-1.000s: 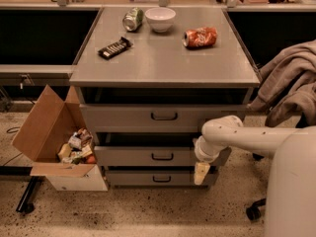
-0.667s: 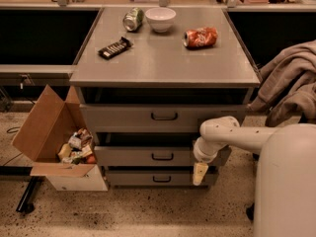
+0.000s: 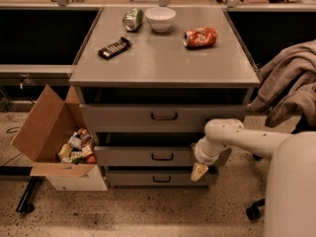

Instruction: Open middle drawer

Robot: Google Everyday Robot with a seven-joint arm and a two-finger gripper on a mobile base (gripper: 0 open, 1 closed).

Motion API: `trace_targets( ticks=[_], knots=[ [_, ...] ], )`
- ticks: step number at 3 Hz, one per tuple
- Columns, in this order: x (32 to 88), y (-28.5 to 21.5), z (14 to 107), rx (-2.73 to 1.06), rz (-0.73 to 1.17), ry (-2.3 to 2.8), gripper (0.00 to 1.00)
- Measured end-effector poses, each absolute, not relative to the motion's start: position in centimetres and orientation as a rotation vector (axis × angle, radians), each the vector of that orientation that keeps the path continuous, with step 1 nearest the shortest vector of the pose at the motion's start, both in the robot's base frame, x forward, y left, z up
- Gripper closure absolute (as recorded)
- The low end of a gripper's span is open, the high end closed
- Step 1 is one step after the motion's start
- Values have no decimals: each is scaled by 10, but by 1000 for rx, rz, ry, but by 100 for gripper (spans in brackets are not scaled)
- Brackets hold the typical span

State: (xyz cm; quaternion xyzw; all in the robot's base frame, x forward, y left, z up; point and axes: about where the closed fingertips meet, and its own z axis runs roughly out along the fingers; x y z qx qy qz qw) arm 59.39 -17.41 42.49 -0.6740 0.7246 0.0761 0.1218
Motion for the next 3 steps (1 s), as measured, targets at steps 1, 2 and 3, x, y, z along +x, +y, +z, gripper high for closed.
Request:
trace_targets(
  ticks=[1, 2, 3],
  knots=[
    [591, -172, 431, -1976, 241, 2081, 50],
    [590, -172, 435, -1980, 247, 2071, 73],
    [591, -172, 436, -1981, 247, 2071, 97]
  ],
)
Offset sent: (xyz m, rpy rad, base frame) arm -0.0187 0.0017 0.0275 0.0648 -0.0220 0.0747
